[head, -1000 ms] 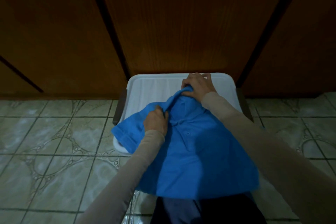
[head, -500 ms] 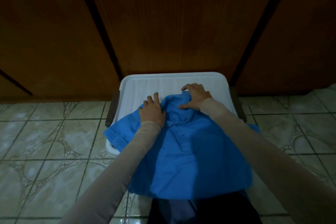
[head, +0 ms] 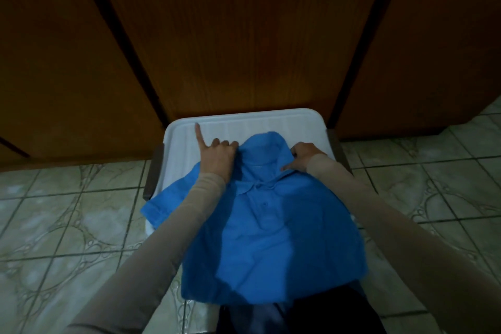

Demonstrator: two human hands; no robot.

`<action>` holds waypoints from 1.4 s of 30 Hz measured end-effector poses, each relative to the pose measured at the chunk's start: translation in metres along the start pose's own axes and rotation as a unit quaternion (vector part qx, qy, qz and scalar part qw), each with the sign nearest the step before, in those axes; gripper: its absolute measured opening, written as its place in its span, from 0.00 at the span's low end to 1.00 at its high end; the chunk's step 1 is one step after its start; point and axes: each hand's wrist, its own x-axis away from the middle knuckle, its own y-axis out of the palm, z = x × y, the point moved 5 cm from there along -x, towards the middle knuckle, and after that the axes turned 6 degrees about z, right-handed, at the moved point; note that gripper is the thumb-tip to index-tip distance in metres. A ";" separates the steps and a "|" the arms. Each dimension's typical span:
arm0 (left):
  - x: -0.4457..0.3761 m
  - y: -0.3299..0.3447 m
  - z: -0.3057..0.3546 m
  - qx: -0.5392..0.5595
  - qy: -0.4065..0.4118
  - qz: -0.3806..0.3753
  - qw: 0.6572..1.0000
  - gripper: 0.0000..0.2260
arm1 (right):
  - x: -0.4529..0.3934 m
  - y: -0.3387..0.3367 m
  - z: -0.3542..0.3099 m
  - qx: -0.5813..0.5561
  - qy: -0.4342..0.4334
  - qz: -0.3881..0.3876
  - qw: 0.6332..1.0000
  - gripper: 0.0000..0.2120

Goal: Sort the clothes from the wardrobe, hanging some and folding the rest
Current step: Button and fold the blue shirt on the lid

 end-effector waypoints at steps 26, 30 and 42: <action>-0.032 0.012 0.005 0.627 -0.092 -0.083 0.769 0.14 | 0.019 0.017 0.006 -0.514 0.212 -0.125 0.822 0.16; -0.030 0.019 0.005 0.649 -0.088 -0.097 0.750 0.09 | 0.027 0.018 0.002 -0.469 0.220 -0.132 0.845 0.17; -0.028 0.035 0.006 0.698 -0.243 -0.165 0.653 0.15 | 0.021 0.016 0.020 -0.591 0.240 -0.162 0.753 0.16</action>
